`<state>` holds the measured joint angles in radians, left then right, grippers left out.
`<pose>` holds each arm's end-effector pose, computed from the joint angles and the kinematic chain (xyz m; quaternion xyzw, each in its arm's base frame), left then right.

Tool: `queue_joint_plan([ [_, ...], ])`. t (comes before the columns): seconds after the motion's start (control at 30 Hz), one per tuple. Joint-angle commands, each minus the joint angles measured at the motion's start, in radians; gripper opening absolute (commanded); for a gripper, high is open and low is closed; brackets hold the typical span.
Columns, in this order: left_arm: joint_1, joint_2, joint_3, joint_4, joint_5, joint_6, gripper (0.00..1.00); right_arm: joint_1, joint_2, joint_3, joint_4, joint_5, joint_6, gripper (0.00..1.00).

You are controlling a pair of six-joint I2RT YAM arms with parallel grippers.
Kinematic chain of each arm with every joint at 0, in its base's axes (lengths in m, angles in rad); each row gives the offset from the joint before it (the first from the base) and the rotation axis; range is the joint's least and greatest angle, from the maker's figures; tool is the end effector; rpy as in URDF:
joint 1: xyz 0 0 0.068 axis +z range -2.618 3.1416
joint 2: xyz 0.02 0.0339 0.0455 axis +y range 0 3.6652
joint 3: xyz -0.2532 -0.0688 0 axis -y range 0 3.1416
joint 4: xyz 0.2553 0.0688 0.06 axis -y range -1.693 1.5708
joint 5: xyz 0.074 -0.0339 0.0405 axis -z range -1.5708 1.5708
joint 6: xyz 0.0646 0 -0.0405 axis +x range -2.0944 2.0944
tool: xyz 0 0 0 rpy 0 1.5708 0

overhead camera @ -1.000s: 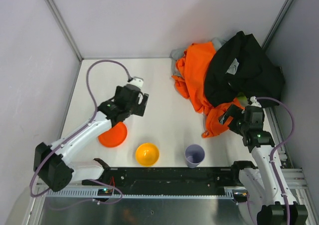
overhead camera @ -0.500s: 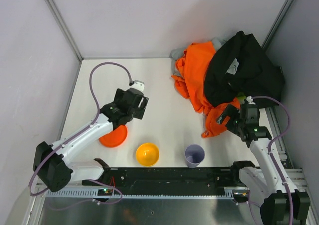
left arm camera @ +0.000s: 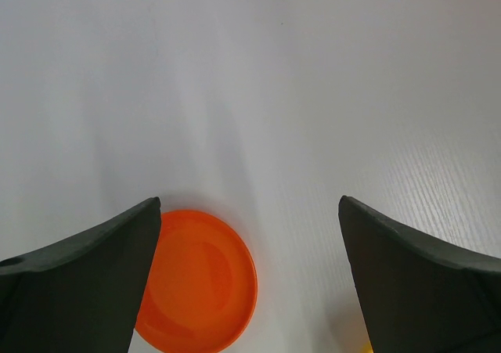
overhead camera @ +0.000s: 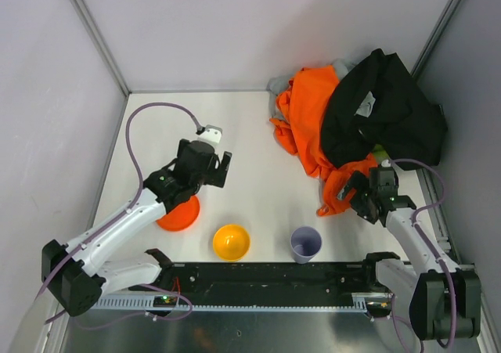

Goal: Pick out a specific cloth from the pile

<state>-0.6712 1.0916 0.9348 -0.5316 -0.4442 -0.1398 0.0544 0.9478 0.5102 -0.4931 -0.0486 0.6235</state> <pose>0.2263 -0.1443 0.2735 0.1408 0.8758 0.0187 0.4613 0.2112 0.0146 0.1542 0.2591 0.9129 0.1263 0.2890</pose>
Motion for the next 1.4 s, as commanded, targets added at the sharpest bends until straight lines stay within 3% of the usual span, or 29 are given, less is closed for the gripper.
queue_joint_plan([
  [0.0,0.0,-0.03,-0.013,0.039,-0.001,-0.007,1.0,-0.008,0.042,-0.022,0.084,-0.013,0.052,0.99],
  [0.33,0.006,-0.067,-0.023,0.049,-0.013,-0.013,1.0,-0.018,0.167,-0.027,0.185,-0.06,0.053,0.99],
  [0.73,0.033,-0.11,-0.042,0.064,0.082,-0.026,1.0,-0.014,0.275,-0.041,0.3,-0.14,0.02,0.75],
  [0.9,0.155,-0.111,-0.036,0.08,0.28,-0.048,1.0,-0.012,0.289,-0.042,0.32,-0.161,0.017,0.64],
  [1.03,0.228,-0.114,-0.054,0.081,0.383,-0.093,1.0,-0.01,0.281,-0.044,0.318,-0.162,0.009,0.5],
  [1.2,0.338,-0.091,-0.086,0.081,0.534,-0.176,1.0,-0.007,0.259,-0.047,0.298,-0.145,0.001,0.07],
  [1.37,0.385,-0.045,-0.084,0.08,0.572,-0.184,1.0,0.008,0.204,-0.047,0.26,-0.119,-0.015,0.0],
])
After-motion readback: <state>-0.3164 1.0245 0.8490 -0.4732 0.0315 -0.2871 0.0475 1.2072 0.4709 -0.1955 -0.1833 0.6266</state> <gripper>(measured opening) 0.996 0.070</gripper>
